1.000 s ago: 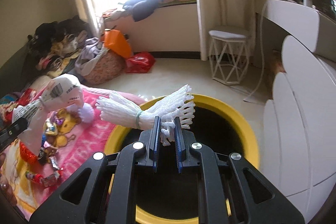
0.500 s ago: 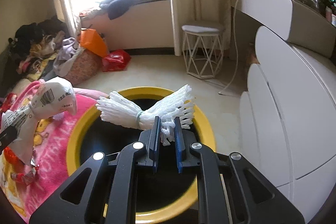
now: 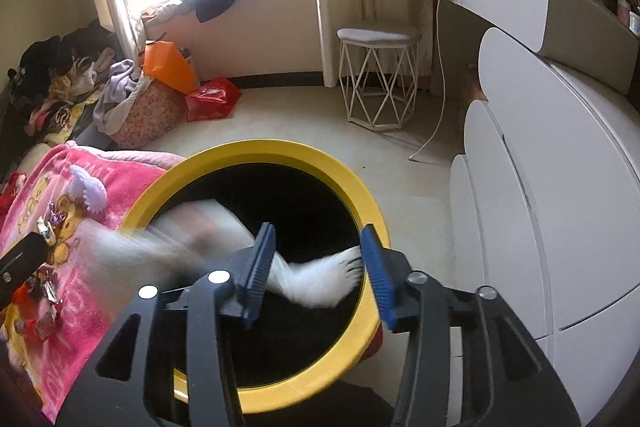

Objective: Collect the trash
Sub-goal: 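Carry both held items over the yellow bin and open both tools, then move both open tools back over the candy wrappers on the blanket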

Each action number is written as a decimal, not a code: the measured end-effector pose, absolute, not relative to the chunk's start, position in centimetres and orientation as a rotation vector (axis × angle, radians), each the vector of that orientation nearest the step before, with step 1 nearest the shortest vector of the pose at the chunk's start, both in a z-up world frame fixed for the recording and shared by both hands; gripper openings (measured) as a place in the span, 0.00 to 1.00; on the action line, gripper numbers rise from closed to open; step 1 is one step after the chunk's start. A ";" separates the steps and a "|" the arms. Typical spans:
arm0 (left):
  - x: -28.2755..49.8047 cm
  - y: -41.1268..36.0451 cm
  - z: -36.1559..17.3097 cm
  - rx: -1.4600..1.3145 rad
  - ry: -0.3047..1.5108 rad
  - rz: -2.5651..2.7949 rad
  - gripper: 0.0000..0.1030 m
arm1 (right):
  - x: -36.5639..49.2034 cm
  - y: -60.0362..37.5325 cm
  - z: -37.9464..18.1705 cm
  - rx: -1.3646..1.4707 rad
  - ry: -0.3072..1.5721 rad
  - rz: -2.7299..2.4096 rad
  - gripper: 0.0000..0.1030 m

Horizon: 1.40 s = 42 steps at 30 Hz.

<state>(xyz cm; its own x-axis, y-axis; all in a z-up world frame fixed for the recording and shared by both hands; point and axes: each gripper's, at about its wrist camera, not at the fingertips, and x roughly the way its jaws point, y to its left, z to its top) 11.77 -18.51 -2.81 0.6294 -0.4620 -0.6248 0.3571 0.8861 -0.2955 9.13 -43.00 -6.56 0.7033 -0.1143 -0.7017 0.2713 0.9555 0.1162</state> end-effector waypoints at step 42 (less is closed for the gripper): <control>9.0 -2.5 1.5 -0.298 0.547 -0.093 0.89 | 8.3 -25.2 -0.4 0.108 0.559 0.306 0.65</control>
<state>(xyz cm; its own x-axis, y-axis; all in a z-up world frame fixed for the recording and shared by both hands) 9.02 -2.49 1.47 0.8509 -0.1662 -0.4984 0.0086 0.9529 -0.3031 8.34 -25.18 -0.41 0.8041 0.3140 -0.5048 -0.2557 0.9493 0.1831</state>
